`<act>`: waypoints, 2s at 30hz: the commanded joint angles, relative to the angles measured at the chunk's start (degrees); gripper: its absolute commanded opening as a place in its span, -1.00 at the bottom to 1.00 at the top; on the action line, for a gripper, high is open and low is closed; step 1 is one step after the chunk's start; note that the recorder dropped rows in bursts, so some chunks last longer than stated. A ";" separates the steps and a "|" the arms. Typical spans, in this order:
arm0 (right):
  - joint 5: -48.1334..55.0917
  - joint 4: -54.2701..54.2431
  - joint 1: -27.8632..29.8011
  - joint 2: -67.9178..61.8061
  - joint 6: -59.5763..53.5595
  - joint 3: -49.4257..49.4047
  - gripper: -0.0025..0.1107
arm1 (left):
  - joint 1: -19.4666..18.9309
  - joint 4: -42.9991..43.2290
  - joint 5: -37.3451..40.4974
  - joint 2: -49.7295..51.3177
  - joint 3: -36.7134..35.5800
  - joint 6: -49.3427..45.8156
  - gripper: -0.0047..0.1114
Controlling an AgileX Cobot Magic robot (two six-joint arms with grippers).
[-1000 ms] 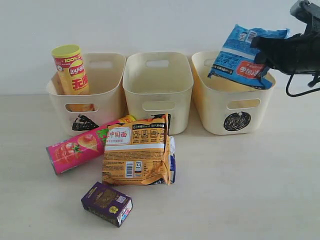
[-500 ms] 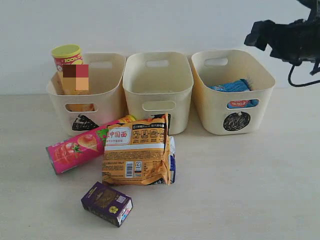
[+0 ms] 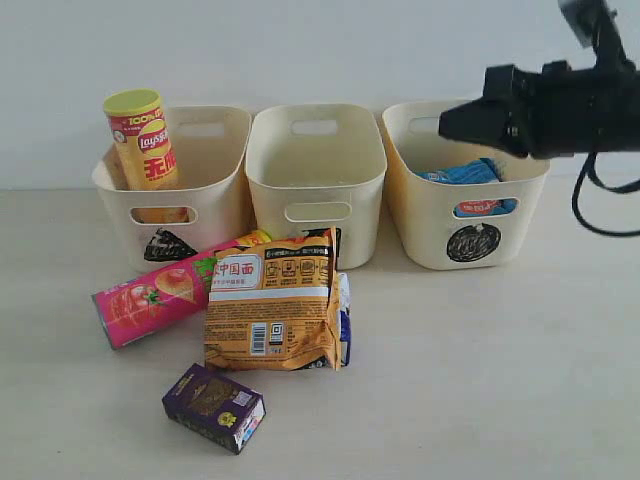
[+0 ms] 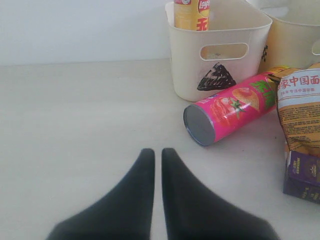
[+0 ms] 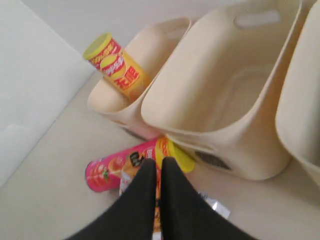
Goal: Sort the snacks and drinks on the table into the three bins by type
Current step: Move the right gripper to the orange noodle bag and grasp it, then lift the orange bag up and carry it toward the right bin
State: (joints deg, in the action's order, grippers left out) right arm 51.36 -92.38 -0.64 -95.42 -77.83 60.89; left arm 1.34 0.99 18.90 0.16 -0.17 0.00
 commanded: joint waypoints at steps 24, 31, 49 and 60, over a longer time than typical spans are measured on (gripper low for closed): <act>-14.74 -3.40 -19.32 -9.66 -7.91 -6.39 0.37 | -0.14 -0.09 -0.78 -0.16 0.17 0.45 -0.84; -11.20 -5.94 -19.32 -15.06 -11.22 -1.75 0.38 | -0.14 -0.09 -0.78 -0.16 0.17 0.45 -0.84; -17.73 -7.57 -25.25 -17.29 -22.46 1.06 0.38 | -0.14 -0.09 -0.78 -0.16 0.17 0.45 -0.84; -20.12 -7.57 -25.81 -17.29 -22.24 3.87 0.38 | -0.14 -0.09 -0.78 -0.16 0.17 0.45 -0.84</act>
State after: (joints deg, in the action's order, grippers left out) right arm 31.35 -99.52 -26.28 -112.66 -99.78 64.01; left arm 1.34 0.99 18.90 0.16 -0.17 0.00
